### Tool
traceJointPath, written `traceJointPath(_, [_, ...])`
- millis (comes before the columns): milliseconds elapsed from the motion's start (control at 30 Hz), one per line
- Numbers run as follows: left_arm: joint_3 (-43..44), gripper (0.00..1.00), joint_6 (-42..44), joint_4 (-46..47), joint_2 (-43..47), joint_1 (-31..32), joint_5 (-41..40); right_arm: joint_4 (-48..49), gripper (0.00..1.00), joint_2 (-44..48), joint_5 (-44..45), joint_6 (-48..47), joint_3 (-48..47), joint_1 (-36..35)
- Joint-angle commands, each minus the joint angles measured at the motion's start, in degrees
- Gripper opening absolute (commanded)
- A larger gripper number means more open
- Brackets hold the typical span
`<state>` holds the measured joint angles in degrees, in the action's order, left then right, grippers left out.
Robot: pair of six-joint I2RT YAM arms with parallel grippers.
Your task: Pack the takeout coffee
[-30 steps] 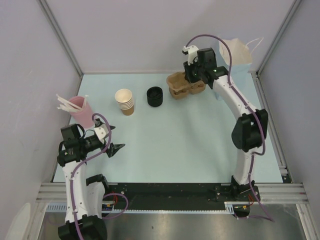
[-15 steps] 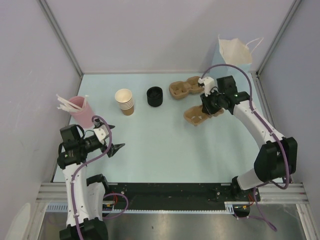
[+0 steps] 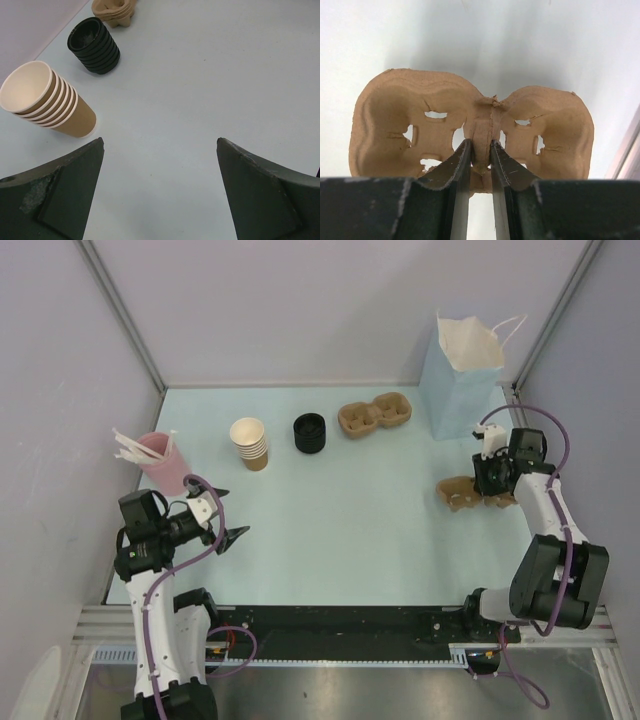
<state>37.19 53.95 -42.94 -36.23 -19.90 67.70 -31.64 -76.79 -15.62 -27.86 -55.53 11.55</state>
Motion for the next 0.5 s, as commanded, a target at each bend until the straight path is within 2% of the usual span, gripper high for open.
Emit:
traceJointPath(0, [-0.45,1.0,0.45,1.63,0.72,-0.31,2.7,6.14,0.24,-2.48,0.67,-1.59,1.91,1.98])
traceJointPath(233, [-0.63,1.0,0.54,1.72,1.07,-0.31,2.79,11.25,0.32,-3.98,5.51,0.26,4.37,2.16])
traceJointPath(367, [-0.63,1.0,0.54,1.63,0.98,-0.31,2.96,9.85,0.41,-2.4,5.07,-0.44,4.73,2.07])
traceJointPath(433, [-0.63,1.0,0.8,1.54,0.98,-0.31,3.05,8.88,0.5,0.31,4.37,-0.88,4.73,2.07])
traceJointPath(467, [-0.63,1.0,0.8,1.54,0.98,-0.31,3.14,8.18,0.59,1.37,4.19,-1.14,4.73,2.07])
